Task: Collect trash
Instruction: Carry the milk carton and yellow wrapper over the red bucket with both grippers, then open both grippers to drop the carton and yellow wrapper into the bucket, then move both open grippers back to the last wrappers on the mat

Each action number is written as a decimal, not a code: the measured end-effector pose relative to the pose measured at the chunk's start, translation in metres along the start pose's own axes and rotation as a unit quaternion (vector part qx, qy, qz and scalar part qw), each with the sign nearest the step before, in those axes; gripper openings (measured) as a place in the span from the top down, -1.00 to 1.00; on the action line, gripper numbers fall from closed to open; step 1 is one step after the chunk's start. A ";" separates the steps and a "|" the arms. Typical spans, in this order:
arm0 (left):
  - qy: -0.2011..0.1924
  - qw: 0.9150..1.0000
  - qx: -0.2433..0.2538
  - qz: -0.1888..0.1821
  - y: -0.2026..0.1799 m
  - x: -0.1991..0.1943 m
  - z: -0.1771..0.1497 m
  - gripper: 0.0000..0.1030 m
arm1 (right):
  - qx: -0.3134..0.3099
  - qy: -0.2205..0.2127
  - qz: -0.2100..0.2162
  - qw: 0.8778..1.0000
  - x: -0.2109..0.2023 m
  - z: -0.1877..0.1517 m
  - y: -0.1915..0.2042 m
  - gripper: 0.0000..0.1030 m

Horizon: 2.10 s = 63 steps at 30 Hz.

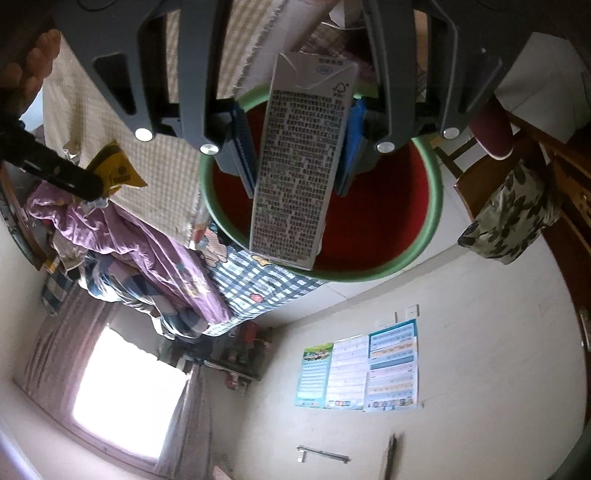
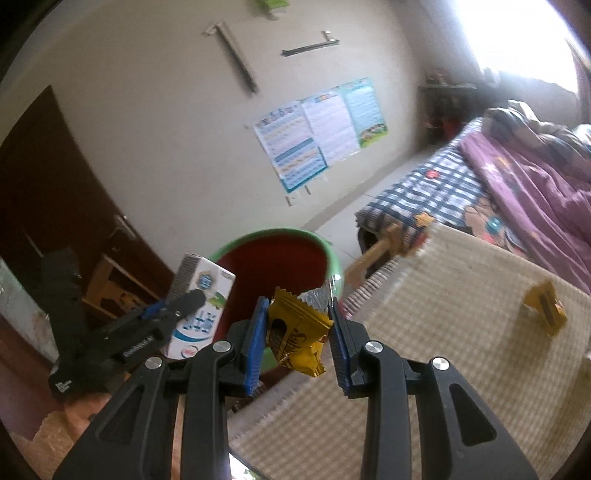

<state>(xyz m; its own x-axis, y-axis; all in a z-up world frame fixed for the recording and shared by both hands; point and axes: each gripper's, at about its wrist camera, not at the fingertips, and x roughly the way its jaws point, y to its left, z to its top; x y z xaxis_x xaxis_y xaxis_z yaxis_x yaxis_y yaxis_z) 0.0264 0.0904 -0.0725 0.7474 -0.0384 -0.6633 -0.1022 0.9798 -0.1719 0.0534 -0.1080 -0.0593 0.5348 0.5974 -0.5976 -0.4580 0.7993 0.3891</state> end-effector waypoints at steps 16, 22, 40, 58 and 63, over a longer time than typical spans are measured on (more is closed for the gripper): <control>0.007 1.000 -0.018 0.010 0.014 0.006 -0.003 0.22 | -0.033 0.022 0.024 0.999 0.033 0.006 0.027 0.39; 0.014 0.999 -0.024 0.020 0.018 0.010 -0.005 0.22 | -0.041 0.028 0.027 0.998 0.044 0.010 0.032 0.39; 0.015 0.999 -0.027 0.027 0.024 0.015 -0.002 0.26 | -0.060 0.045 0.037 0.997 0.069 0.014 0.041 0.39; 0.000 0.999 -0.026 0.036 0.023 0.014 0.005 -0.34 | -0.051 0.024 0.040 0.998 0.057 0.016 0.035 -0.01; 0.004 1.000 -0.011 0.019 0.008 0.014 0.004 -0.34 | -0.006 -0.006 -0.024 1.000 0.016 0.005 -0.020 -0.16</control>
<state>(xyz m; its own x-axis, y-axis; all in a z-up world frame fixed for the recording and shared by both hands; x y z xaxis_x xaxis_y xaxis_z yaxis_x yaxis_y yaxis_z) 0.0382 0.0985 -0.0802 0.7377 -0.0033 -0.6752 -0.1450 0.9759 -0.1632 0.0744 -0.1139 -0.0734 0.5657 0.5589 -0.6063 -0.4400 0.8264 0.3513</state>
